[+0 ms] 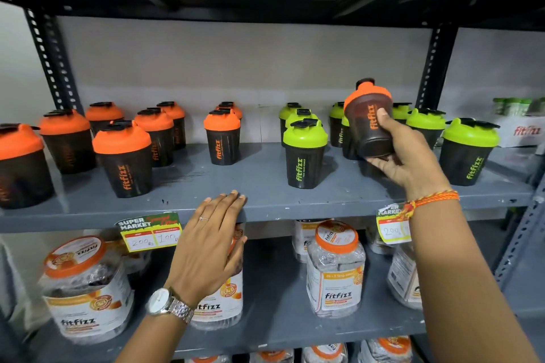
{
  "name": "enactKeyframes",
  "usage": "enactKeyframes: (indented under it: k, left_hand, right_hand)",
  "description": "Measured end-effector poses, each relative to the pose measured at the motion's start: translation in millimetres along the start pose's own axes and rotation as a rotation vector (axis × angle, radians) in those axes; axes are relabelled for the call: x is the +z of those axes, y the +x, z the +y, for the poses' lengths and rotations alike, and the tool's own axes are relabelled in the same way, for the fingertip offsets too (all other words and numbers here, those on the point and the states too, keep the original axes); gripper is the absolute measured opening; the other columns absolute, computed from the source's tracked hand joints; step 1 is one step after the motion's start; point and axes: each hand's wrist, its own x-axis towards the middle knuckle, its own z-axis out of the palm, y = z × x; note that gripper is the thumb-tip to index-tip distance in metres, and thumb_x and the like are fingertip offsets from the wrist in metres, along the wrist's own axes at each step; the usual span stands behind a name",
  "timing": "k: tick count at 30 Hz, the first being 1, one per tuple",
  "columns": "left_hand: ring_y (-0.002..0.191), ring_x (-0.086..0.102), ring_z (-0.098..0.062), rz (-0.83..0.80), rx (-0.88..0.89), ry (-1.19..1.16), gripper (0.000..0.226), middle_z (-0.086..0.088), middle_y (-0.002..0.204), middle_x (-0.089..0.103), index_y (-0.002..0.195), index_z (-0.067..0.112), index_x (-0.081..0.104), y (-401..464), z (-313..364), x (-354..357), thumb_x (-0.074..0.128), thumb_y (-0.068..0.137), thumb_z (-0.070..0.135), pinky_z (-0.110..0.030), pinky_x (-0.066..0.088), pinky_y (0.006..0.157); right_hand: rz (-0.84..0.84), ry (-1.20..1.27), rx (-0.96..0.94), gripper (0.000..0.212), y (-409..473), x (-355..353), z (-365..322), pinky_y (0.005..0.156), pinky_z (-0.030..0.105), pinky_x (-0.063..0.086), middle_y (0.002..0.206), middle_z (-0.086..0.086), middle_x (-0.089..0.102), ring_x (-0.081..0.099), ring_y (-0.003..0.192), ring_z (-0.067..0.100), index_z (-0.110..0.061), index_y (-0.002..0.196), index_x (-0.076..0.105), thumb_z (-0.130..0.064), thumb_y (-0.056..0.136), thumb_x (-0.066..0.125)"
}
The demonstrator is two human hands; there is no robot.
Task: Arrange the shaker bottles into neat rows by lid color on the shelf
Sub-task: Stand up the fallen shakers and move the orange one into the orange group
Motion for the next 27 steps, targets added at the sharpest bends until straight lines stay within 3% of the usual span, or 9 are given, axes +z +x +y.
enactKeyframes:
  k: [3,7,11,14,16,19,21,27]
  left_hand:
    - [0.142,0.045,-0.026,-0.022,0.008,0.023,0.067,-0.007,0.154,0.048,0.154,0.014,0.037,-2.5,-5.5,-5.1,0.050,0.094,0.042,-0.040,0.025,0.123]
    - [0.140,0.048,-0.028,-0.022,-0.054,0.046,0.069,-0.010,0.151,0.052,0.152,0.010,0.039,-14.5,-19.8,-12.3,0.054,0.093,0.042,-0.038,0.022,0.123]
    - [0.141,0.048,-0.027,-0.042,-0.019,0.067,0.071,-0.011,0.152,0.051,0.152,0.009,0.039,-22.2,-28.9,-18.9,0.053,0.091,0.042,-0.040,0.028,0.123]
    - [0.140,0.048,-0.027,-0.058,-0.021,0.059,0.071,-0.010,0.151,0.051,0.151,0.009,0.039,-22.4,-27.5,-21.5,0.052,0.091,0.043,-0.038,0.023,0.123]
    - [0.140,0.047,-0.027,-0.060,-0.025,0.065,0.070,-0.010,0.151,0.051,0.150,0.008,0.041,-22.7,-26.2,-23.2,0.052,0.090,0.043,-0.036,0.019,0.123]
    - [0.141,0.046,-0.026,-0.070,-0.036,0.053,0.069,-0.009,0.152,0.050,0.150,0.009,0.041,-22.4,-25.1,-24.8,0.049,0.091,0.044,-0.037,0.024,0.125]
    - [0.141,0.046,-0.026,-0.076,-0.047,0.045,0.070,-0.009,0.152,0.050,0.150,0.010,0.040,-22.2,-25.1,-25.4,0.047,0.091,0.045,-0.039,0.027,0.124]
    - [0.143,0.043,-0.027,-0.082,-0.053,0.046,0.074,-0.009,0.154,0.047,0.152,0.010,0.037,-22.9,-25.4,-22.3,0.050,0.088,0.046,-0.040,0.026,0.125]
  right_hand:
    - [-0.139,0.077,-0.085,0.024,-19.2,15.7,-10.4,0.081,0.048,0.060,0.100,0.010,0.074,0.074,0.090,0.023,-0.010,0.104,0.065,-0.024,0.086,0.072]
    - [-0.364,0.096,-0.190,0.009,-44.5,48.4,-12.7,0.078,0.035,0.061,0.081,0.002,0.075,0.071,0.078,0.016,-0.009,0.098,0.066,-0.010,0.090,0.065]
    - [-0.650,0.055,-0.160,0.023,-56.4,92.1,9.1,0.071,0.029,0.060,0.083,0.001,0.072,0.070,0.072,0.010,-0.007,0.104,0.063,0.001,0.083,0.065]
    - [-0.793,-0.077,-0.150,0.041,-54.6,123.7,44.0,0.084,0.034,0.059,0.093,0.004,0.075,0.071,0.090,0.018,-0.009,0.106,0.064,0.004,0.068,0.075]
    - [-0.851,-0.179,-0.136,0.056,-49.7,141.3,70.1,0.098,0.042,0.053,0.112,0.016,0.070,0.066,0.106,0.027,-0.005,0.117,0.060,0.009,0.066,0.078]
    - [-0.879,-0.253,-0.068,0.067,-39.8,159.1,100.5,0.103,0.048,0.049,0.129,0.021,0.063,0.061,0.120,0.032,-0.008,0.124,0.055,0.003,0.064,0.081]
    - [-0.909,-0.255,-0.024,0.069,-32.4,165.6,114.2,0.101,0.045,0.051,0.128,0.018,0.064,0.062,0.120,0.030,-0.010,0.124,0.055,0.001,0.063,0.084]
    - [-0.959,-0.255,0.066,0.055,-19.6,172.1,129.1,0.087,0.032,0.058,0.118,0.011,0.068,0.069,0.107,0.019,-0.007,0.125,0.053,0.018,0.077,0.066]
